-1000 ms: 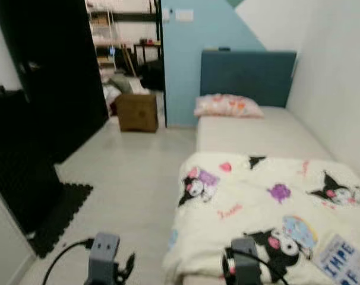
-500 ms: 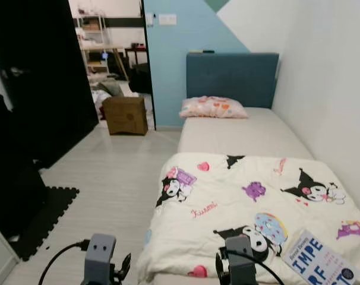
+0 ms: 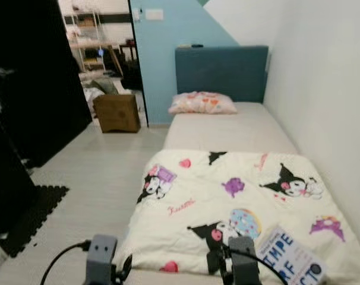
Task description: Clean up the room
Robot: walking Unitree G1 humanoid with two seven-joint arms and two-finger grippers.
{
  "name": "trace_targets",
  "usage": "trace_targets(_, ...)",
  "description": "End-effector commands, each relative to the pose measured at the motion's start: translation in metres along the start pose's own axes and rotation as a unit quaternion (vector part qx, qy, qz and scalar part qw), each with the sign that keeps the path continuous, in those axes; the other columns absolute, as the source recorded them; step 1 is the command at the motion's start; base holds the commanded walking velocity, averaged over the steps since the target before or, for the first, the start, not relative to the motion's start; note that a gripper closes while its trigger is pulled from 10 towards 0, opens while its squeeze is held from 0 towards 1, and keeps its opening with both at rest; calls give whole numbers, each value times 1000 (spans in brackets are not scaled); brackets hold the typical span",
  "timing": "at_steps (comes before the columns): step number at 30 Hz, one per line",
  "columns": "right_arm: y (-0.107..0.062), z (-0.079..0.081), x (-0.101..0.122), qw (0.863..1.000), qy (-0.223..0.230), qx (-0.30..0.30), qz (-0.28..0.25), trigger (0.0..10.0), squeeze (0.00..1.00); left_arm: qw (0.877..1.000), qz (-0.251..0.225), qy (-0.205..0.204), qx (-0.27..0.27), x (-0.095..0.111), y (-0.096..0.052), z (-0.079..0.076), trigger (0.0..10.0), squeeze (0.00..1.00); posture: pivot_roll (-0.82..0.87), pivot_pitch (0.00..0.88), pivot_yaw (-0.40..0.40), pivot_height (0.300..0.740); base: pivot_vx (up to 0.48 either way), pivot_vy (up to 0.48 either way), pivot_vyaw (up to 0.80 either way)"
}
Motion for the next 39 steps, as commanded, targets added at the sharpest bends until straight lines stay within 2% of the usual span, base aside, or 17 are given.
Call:
trace_targets(1,-2,5,-3,1000,10,6,8,10000,0,1000,12,2,12,-6,-4,8,10000,0,-35,135,-9,740,0,-322,0)
trace_targets(27,-3,4,-4,1000,13,3,10,10000,0,1000,13,4,12,-6,-4,9,10000,0,-36,141,-5,740,0,-322,0)
trace_targets(31,-4,5,-5,1000,14,2,11,10000,0,1000,-19,-11,22,6,-4,14,10000,0,-34,140,-3,740,0,120,0)
trace_targets(39,-4,7,-5,1000,15,4,12,10000,0,999,-27,-10,18,8,-4,15,10000,0,-31,139,-2,740,0,410,0)
Point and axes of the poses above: a point about 5 cm out from each wrist's last joint towards the gripper, its own y axis pointing out of the wrist towards the gripper, its own x axis along the axis of the wrist's last joint, z = x × y, the point moved 1 cm from there along y, pointing out of the wrist towards the gripper, and after that the axes turned 12 degrees about -y, right-handed, at the moved point
